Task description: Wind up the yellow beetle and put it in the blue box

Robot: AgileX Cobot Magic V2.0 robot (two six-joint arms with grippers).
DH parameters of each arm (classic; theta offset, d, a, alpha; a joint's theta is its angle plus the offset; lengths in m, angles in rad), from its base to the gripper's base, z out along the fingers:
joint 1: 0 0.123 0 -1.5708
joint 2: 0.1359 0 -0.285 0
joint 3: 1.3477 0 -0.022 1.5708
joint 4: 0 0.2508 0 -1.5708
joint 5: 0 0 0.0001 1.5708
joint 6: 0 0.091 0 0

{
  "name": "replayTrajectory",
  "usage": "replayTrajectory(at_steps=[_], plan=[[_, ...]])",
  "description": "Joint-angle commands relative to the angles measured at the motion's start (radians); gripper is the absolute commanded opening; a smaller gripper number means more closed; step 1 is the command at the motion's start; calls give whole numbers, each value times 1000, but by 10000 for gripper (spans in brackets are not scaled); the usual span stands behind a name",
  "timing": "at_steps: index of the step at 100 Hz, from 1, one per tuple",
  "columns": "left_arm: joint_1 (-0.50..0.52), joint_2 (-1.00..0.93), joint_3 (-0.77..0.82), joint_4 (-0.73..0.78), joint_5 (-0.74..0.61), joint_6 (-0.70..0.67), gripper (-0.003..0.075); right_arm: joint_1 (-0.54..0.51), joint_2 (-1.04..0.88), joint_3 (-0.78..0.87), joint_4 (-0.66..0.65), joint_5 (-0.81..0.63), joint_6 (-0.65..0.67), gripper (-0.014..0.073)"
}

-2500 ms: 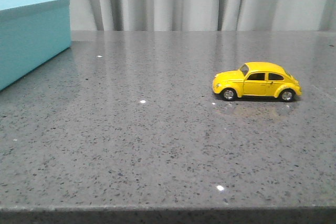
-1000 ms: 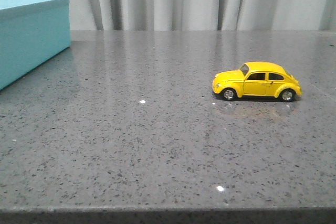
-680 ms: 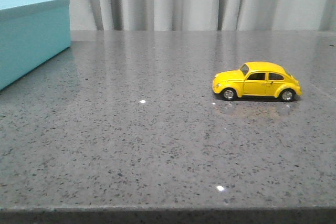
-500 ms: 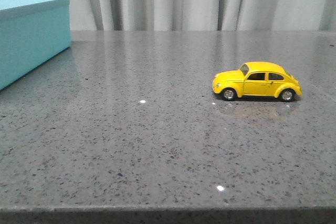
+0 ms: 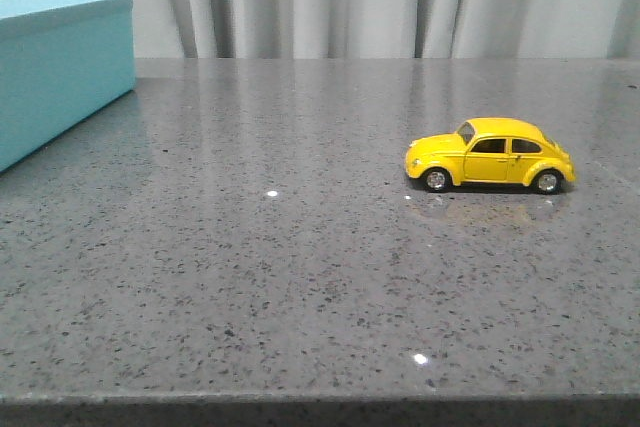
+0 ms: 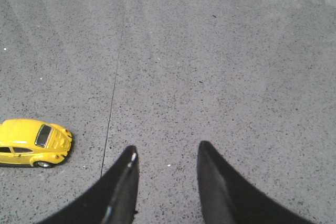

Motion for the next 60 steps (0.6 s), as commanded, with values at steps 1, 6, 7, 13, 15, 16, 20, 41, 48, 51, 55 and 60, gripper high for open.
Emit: replayTrajectory(at_steps=[1, 6, 7, 13, 15, 16, 20, 41, 48, 51, 55, 60], plan=[[-3, 7, -36, -1, -87, -7, 302, -3, 14, -38, 0, -121, -4, 297], [-3, 7, -36, -1, -89, -7, 302, -3, 14, -38, 0, -142, -4, 297], [-3, 7, -36, -1, -92, -7, 302, -3, 14, -38, 0, -142, -4, 297], [-3, 7, -36, -1, -93, -7, 302, -3, 14, -36, 1, -143, -4, 297], [-3, 7, -36, -1, -93, -7, 302, -3, 16, -36, 1, -146, -4, 297], [-3, 7, -36, -1, -95, -7, 302, -3, 18, -36, 1, -146, -4, 297], [-3, 7, -36, -1, -99, -7, 302, -3, 23, -38, 1, -145, -4, 297], [-3, 7, -36, -1, -101, -7, 302, -3, 119, -123, 101, -22, -4, 297], [-3, 7, -36, -1, -101, -7, 302, 3, 173, -172, 134, 28, -4, 299], [-3, 7, -36, -1, -101, -7, 302, 8, 202, -192, 138, 50, -4, 302], [-3, 7, -36, -1, -101, -7, 302, 19, 233, -223, 139, 80, -4, 316], [-3, 7, -36, -1, -101, -7, 302, 36, 277, -260, 139, 117, -4, 348]])
